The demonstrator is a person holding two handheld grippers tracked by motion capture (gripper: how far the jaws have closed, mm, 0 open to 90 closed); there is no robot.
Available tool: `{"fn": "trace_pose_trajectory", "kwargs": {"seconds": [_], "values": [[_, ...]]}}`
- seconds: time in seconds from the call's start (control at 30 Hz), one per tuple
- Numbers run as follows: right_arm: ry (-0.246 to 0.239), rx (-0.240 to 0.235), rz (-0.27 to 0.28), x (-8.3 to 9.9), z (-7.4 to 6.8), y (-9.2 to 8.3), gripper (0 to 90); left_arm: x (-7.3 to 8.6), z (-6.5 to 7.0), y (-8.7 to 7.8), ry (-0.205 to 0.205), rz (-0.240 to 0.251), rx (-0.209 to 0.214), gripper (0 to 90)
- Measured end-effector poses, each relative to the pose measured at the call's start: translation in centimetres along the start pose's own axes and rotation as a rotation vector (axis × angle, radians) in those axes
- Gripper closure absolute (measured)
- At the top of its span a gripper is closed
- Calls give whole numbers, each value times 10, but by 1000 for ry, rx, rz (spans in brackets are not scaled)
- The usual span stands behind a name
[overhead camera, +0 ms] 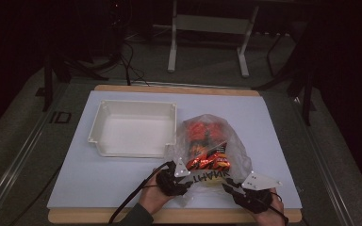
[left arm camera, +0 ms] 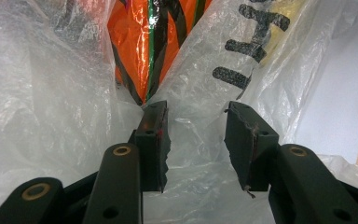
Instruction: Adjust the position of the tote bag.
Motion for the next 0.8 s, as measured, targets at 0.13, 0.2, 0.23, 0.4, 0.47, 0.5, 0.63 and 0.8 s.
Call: {"fn": "trace_pose_trajectory", "kwargs": {"seconds": [0.13,0.2,0.23,0.4,0.47,0.5,0.63,0.8], "values": [[-4,-1,9,-2,-3,-2,727,0,0,1,-1,0,2,593],[-7,-2,17,-4,-4,-2,727,0,0,1,-1,0,1,593],[-10,1,20,-5,-5,-3,726,0,0,1,-1,-1,1,593],[-19,13,46,-13,-4,-3,710,0,0,1,-2,0,2,593],[-22,24,52,-16,-3,-2,704,0,0,1,0,0,2,593],[-26,28,56,-18,-1,-1,699,0,0,1,-1,0,2,593],[-30,58,61,-25,6,7,676,0,0,2,0,0,2,593],[-27,132,31,-26,22,23,669,0,0,2,-3,1,4,593]]}}
Point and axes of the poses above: each handheld gripper's, and its own axes: y roughly forward along the jaws, x roughly out of its underside, z roughly to its right, the point moved 2 cm from there along y, roughly forward along the jaws, and after that the axes turned 1 degree about z, right-handed, at the moved point
